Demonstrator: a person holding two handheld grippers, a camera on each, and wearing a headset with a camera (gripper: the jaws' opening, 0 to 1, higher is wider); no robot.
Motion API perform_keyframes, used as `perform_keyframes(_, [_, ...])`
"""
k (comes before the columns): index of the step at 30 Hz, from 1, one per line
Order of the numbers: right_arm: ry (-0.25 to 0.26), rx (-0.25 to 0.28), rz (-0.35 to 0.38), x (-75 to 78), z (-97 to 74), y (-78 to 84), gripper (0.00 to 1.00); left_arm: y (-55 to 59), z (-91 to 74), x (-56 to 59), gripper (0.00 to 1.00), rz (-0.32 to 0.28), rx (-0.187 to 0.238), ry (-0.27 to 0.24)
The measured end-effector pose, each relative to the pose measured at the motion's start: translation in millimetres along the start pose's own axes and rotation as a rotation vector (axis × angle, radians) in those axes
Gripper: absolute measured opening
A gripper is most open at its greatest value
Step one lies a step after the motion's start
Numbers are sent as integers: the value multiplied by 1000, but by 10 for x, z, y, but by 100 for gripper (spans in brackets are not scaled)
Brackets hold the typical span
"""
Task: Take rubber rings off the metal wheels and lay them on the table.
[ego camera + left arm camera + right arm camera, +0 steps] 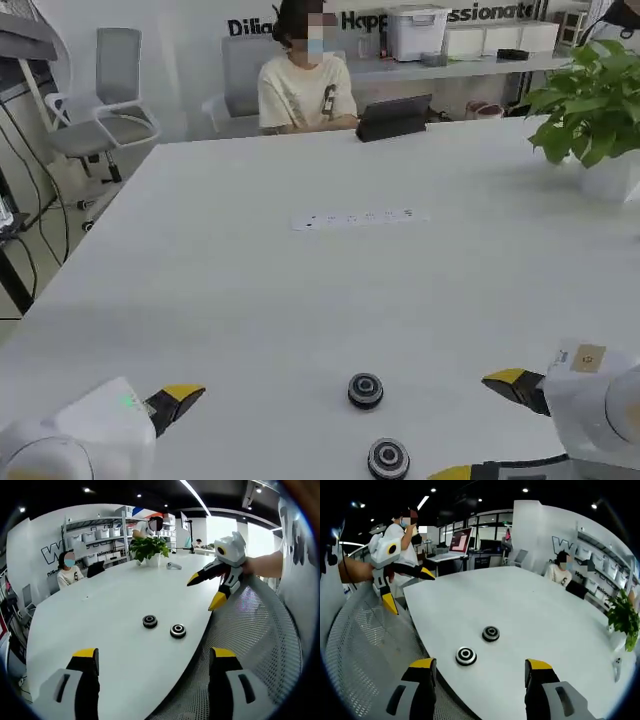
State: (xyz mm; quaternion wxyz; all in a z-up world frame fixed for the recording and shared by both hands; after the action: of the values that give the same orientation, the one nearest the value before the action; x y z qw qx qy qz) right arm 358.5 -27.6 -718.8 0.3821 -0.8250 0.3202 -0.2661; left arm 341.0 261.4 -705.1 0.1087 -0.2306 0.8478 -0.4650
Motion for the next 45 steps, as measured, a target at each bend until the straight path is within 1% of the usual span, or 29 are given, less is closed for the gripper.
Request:
perform_keyframes(14, [0, -1, 0, -5, -1, 4, 70, 6, 4, 10, 86, -1, -5, 4])
perform_keyframes(27, [-3, -5, -1, -16, -4, 11, 70, 7, -2, 13, 86, 2, 2, 0])
perform_keyframes(45, [-5, -8, -3, -21, -5, 14, 69, 15, 1, 18, 86, -1, -6, 7])
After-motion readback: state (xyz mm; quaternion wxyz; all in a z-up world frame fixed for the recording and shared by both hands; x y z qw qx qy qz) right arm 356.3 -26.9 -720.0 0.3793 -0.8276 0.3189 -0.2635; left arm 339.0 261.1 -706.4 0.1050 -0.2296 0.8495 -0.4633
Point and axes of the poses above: the centre of the closed fingertips' face, and the gripper's own axes: z roughly forward along the fingers, x roughly to its right, y roughly out of its underside, the point moved 9 cm from there along -z, roughly backward along the fingers, and after that the axes turned 12 degrees about y, right-handed, at the moved point
